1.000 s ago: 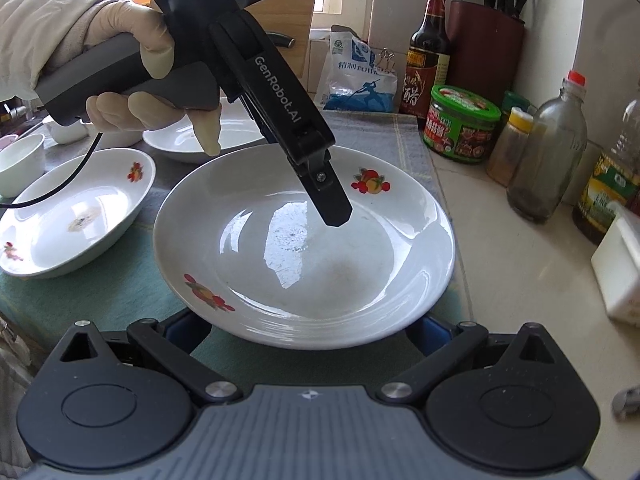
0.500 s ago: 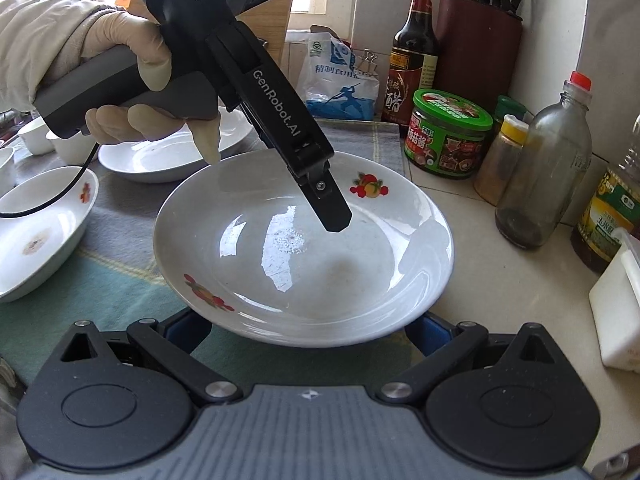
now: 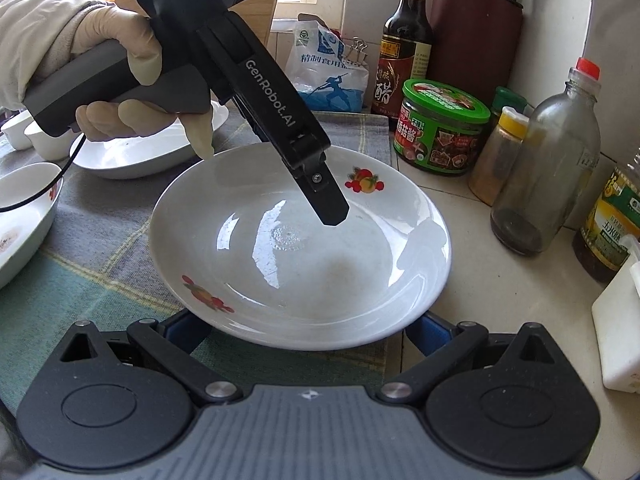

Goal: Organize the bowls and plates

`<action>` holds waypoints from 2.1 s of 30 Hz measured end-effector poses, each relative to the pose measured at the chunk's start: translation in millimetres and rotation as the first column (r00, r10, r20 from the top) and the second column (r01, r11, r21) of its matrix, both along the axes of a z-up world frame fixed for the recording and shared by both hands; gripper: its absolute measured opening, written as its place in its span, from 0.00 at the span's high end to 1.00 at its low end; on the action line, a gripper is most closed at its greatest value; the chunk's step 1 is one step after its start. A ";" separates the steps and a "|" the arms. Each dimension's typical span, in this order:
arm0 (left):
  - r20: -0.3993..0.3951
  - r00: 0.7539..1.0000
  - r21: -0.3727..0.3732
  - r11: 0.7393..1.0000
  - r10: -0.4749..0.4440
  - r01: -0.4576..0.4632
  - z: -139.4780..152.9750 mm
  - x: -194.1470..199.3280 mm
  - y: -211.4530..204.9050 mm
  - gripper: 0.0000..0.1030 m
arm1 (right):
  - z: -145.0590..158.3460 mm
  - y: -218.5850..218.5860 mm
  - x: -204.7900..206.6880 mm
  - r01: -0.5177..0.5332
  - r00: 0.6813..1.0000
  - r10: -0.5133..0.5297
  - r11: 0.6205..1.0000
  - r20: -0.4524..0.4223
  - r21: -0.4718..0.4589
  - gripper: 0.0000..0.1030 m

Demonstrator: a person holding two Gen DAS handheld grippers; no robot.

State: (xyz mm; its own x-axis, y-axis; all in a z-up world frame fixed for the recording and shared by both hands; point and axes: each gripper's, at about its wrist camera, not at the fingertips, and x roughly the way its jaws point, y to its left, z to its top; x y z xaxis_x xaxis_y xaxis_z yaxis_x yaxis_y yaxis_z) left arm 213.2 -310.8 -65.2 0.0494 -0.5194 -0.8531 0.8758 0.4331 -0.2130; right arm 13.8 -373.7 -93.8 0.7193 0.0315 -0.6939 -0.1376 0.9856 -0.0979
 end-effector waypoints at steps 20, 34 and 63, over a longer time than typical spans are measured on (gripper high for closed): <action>0.174 0.978 -0.126 0.987 0.118 -0.097 45.9 -42.7 49.2 0.11 | 10.8 5.2 -18.9 0.066 0.997 -0.069 0.993 0.020 0.093 0.00; 0.216 0.929 -0.168 0.949 0.299 -0.266 65.3 -124.3 143.9 0.08 | 18.0 59.7 -54.4 0.026 0.999 -0.030 0.992 0.038 0.122 0.00; 0.246 0.800 -0.185 0.837 0.547 -0.515 62.7 -164.9 307.1 0.08 | -1.2 188.9 -77.0 -0.235 0.970 0.239 0.968 -0.037 0.089 0.00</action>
State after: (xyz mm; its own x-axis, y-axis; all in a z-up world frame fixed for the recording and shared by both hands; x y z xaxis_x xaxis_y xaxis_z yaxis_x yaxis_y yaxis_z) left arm 48.3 -3.7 -2.4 0.5692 -0.4261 -0.7032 0.5436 0.8367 -0.0670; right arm -63.2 -184.8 -94.9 0.6515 0.2559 -0.7142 -0.3705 0.9288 -0.0051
